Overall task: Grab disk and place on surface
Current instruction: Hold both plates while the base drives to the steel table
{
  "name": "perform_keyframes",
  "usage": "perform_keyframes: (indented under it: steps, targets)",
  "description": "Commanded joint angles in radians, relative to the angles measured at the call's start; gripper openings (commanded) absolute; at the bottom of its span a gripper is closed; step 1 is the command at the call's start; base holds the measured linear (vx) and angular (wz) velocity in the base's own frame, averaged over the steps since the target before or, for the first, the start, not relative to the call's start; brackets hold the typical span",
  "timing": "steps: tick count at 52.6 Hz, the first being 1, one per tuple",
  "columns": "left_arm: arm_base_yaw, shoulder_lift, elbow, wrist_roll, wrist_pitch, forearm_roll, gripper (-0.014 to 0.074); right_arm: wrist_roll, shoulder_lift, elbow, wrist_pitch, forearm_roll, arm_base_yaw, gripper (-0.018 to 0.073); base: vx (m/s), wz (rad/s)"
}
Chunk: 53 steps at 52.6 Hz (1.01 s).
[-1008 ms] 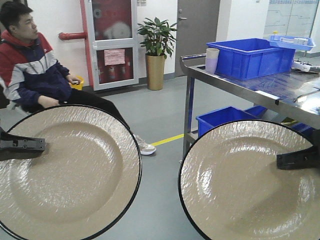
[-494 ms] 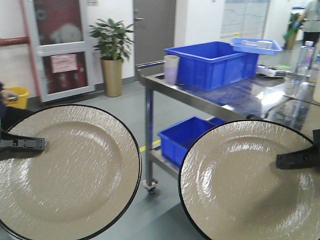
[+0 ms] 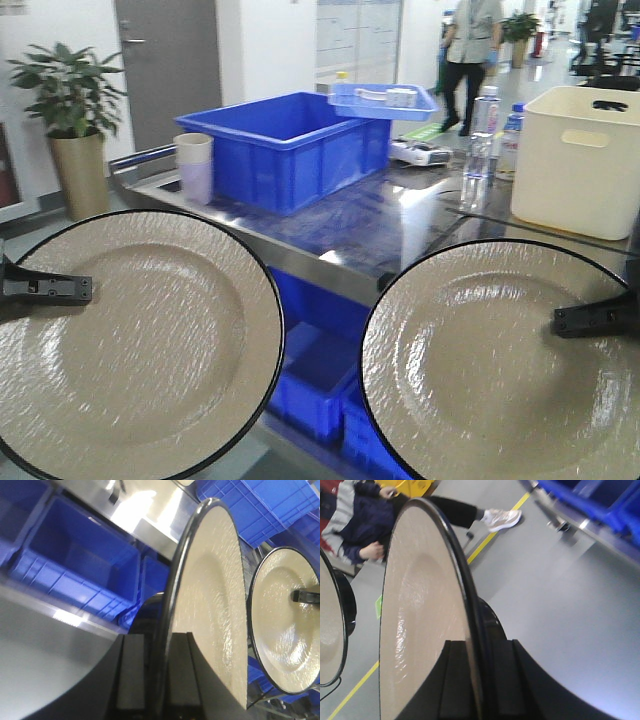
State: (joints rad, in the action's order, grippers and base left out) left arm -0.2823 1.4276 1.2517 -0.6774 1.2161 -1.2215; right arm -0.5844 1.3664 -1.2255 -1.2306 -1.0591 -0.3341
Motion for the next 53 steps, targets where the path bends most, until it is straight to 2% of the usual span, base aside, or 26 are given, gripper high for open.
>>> perform_keyframes:
  steps: [1, 26, 53]
  targets:
    - [0.003, -0.039, 0.033, 0.017, 0.042, -0.145, -0.0008, -0.001, -0.035, -0.031, -0.039, -0.125, -0.003, -0.0009, 0.46, -0.38]
    - [0.003, -0.039, 0.033, 0.017, 0.043, -0.145, -0.0008, -0.001, -0.035, -0.031, -0.038, -0.125, -0.003, -0.0009, 0.43, -0.41]
    - [0.003, -0.039, 0.033, 0.017, 0.039, -0.145, -0.0008, -0.001, -0.035, -0.031, -0.037, -0.125, -0.003, -0.0009, 0.31, -0.61]
